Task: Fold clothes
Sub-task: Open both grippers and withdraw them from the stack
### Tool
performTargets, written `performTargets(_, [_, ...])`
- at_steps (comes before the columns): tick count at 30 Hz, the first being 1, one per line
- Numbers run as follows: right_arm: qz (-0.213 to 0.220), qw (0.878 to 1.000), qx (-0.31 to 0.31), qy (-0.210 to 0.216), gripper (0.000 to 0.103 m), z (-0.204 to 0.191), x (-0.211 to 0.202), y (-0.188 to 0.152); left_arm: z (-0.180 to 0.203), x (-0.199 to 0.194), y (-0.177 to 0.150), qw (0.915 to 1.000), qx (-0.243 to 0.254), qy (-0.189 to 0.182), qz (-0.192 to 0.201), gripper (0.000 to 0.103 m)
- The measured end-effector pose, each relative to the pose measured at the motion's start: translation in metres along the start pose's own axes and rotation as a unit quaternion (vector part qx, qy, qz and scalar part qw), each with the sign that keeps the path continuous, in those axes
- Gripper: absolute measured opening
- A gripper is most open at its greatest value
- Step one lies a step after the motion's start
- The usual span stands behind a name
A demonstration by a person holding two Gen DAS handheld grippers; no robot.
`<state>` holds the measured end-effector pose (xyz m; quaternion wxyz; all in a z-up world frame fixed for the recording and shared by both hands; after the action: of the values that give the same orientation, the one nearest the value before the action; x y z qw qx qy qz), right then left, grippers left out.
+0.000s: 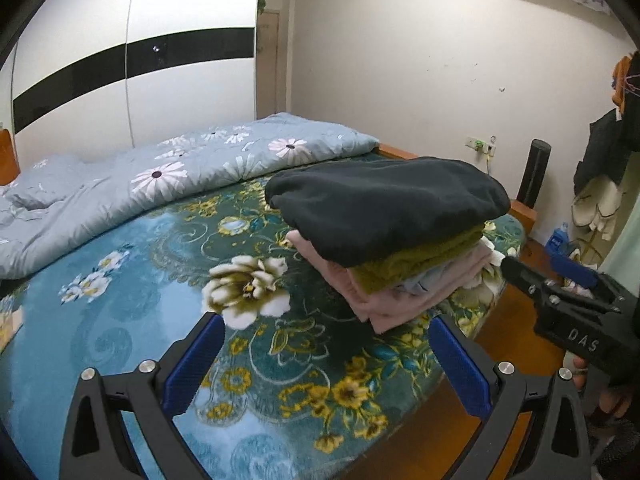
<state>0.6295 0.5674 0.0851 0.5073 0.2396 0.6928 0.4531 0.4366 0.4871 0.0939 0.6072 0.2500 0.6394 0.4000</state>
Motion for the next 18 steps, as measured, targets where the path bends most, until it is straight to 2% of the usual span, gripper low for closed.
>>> performTargets(4, [0.008, 1.000, 0.003, -0.010, 0.092, 0.001, -0.019, 0.010, 0.004, -0.017, 0.004, 0.9997, 0.013, 0.021, 0.005, 0.103])
performTargets(10, [0.012, 1.000, -0.009, -0.001, 0.092, -0.007, -0.033, 0.018, 0.008, -0.033, 0.008, 0.9997, 0.009, 0.020, 0.007, 0.103])
performTargets(18, [0.001, 1.000, -0.017, 0.015, 0.092, -0.020, -0.035, 0.015, -0.002, -0.037, 0.002, 0.9996, -0.009, 0.024, -0.007, 0.103])
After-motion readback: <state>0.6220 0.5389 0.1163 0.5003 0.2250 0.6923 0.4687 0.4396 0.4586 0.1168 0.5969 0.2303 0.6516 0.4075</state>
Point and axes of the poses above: each gripper's, at about its wrist camera, not at the fingertips, and x roughly the way its jaws point, z to its right, y to its top, the point moved 6 cm from there along x, roughly the way its jaws point, and after that the axes turned 2 degrees about z, right-handed, at the moved point
